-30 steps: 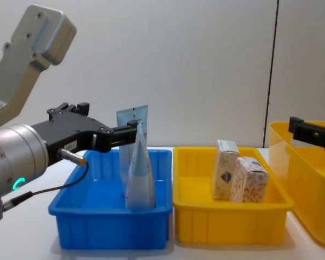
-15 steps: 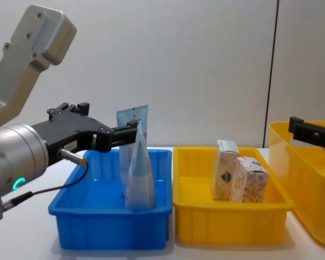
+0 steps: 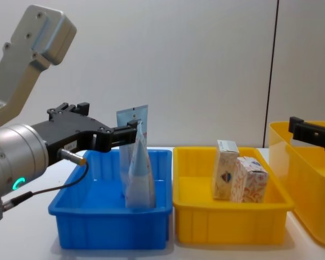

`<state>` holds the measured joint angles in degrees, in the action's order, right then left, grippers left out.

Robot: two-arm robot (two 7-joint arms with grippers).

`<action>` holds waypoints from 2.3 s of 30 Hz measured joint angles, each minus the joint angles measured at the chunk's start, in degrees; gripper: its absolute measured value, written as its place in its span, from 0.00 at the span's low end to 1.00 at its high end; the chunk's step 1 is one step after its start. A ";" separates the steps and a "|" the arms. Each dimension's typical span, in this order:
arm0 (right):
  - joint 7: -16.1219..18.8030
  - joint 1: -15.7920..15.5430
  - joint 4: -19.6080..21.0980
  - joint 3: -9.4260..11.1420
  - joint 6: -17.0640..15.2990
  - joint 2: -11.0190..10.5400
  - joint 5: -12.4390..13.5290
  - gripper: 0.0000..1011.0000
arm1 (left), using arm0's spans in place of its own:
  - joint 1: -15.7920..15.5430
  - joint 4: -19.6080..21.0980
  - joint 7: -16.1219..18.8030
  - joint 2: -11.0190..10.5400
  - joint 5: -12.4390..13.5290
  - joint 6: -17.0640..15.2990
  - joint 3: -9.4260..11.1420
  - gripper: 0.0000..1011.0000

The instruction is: Bimanual collaborative sorting of washing and personal care products

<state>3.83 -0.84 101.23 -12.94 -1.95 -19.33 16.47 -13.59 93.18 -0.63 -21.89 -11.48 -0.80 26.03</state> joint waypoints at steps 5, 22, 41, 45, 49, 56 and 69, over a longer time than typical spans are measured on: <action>0.00 0.00 0.00 0.00 0.00 0.00 0.00 0.99 | 0.00 0.00 0.00 0.00 0.00 0.00 0.00 0.99; 0.00 0.00 0.00 0.00 0.00 0.00 0.00 0.99 | 0.05 0.00 -0.31 0.02 -0.16 0.00 -0.06 0.99; 0.00 0.00 0.00 0.00 0.00 0.00 0.00 0.99 | 4.67 3.23 -6.33 -1.39 -7.57 -3.48 -2.13 0.99; 0.00 0.00 0.00 0.00 0.00 0.00 0.00 0.99 | 5.24 3.53 -7.27 -1.59 -8.77 -4.99 -2.34 0.99; 0.00 0.00 0.00 0.00 0.00 0.00 0.00 0.99 | 4.92 2.82 -8.39 -1.49 -9.60 -6.47 -2.34 0.99; 0.00 0.00 0.00 0.00 0.00 0.00 0.00 0.99 | 2.48 -0.44 -10.43 -0.53 -10.10 -7.83 -1.72 0.99; 0.00 0.00 0.00 0.00 0.00 0.00 0.00 0.99 | -3.54 -9.92 -14.39 3.18 -11.02 -7.59 -0.90 0.99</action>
<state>3.83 -0.84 101.23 -12.94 -1.95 -19.33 16.46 -17.12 83.25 -15.02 -18.71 -22.50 -8.39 25.12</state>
